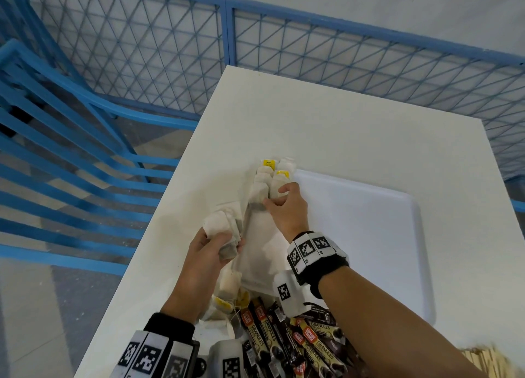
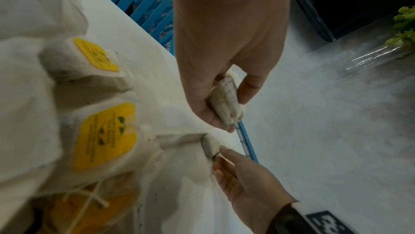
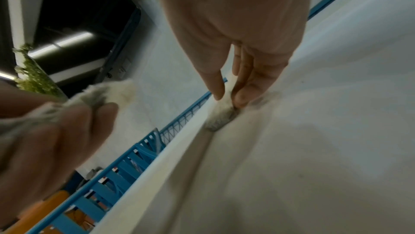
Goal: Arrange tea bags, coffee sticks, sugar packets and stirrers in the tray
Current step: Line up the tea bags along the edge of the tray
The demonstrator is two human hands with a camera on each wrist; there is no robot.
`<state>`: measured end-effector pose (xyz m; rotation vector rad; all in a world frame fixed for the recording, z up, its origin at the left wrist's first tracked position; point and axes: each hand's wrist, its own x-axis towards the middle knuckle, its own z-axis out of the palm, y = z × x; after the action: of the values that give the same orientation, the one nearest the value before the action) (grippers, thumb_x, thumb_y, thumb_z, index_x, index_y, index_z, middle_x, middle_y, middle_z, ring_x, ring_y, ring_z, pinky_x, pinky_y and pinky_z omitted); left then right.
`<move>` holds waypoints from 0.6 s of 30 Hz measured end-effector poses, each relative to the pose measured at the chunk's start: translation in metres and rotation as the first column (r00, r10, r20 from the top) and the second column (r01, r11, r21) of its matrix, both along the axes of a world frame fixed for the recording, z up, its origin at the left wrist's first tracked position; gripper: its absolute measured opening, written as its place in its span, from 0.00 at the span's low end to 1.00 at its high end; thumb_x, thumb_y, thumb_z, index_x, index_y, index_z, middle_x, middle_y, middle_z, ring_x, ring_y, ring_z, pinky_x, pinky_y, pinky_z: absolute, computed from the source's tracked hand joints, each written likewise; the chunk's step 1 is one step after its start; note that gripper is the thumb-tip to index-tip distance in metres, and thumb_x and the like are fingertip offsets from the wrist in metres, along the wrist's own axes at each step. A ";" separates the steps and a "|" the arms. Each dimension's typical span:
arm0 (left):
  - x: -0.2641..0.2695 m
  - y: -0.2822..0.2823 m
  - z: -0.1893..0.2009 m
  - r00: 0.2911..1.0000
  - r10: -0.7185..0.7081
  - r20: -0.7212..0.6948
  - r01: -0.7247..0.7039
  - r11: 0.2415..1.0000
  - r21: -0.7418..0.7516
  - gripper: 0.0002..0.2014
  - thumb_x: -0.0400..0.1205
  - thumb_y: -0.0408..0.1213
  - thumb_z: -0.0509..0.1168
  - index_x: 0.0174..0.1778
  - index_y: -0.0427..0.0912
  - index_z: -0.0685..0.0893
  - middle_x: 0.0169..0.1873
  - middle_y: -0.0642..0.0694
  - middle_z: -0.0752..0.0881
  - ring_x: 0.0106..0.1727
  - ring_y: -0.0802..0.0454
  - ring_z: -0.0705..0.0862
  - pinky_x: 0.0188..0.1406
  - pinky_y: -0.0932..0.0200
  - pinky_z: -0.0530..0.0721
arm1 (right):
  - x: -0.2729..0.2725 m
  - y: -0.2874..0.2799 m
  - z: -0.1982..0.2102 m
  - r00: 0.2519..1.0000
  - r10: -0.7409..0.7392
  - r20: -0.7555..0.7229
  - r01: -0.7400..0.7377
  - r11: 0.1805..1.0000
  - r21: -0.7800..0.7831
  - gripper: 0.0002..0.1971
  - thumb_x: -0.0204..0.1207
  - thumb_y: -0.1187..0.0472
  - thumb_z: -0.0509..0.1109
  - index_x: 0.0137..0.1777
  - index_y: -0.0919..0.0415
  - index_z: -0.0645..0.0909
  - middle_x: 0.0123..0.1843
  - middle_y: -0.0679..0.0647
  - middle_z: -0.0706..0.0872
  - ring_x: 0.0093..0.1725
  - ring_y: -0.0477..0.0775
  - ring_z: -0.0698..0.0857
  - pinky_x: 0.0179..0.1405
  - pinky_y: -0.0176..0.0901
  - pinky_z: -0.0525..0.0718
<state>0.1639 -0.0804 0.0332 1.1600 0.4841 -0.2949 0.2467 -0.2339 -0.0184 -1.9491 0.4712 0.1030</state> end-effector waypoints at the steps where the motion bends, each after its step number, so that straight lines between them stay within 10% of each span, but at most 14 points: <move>1: 0.001 -0.001 0.000 1.000 -0.001 0.005 0.001 1.000 -0.003 0.12 0.83 0.28 0.59 0.58 0.42 0.83 0.49 0.44 0.90 0.47 0.48 0.88 0.39 0.63 0.87 | -0.002 0.000 0.004 1.000 0.004 0.013 -0.004 1.000 -0.012 0.13 0.74 0.59 0.72 0.53 0.58 0.71 0.33 0.49 0.81 0.35 0.45 0.80 0.31 0.27 0.72; 9: 0.006 -0.003 0.003 0.999 -0.017 0.031 0.017 1.000 -0.007 0.12 0.82 0.26 0.58 0.55 0.41 0.84 0.46 0.43 0.91 0.46 0.48 0.89 0.41 0.61 0.88 | -0.039 0.005 0.032 0.900 0.437 -0.004 -0.423 0.872 0.246 0.10 0.79 0.52 0.66 0.50 0.55 0.85 0.41 0.48 0.87 0.36 0.41 0.82 0.35 0.31 0.79; 18: 0.006 -0.006 0.000 0.999 -0.054 -0.009 0.054 0.998 0.019 0.12 0.82 0.25 0.58 0.52 0.44 0.83 0.42 0.44 0.90 0.39 0.51 0.90 0.38 0.62 0.88 | -0.044 -0.009 0.029 0.962 0.272 -0.023 -0.229 0.852 0.471 0.02 0.76 0.69 0.69 0.48 0.66 0.81 0.39 0.56 0.84 0.35 0.47 0.84 0.39 0.34 0.85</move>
<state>0.1695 -0.0862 0.0329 1.1922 0.4642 -0.3423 0.2029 -0.2431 0.0104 -1.5224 0.2168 0.4356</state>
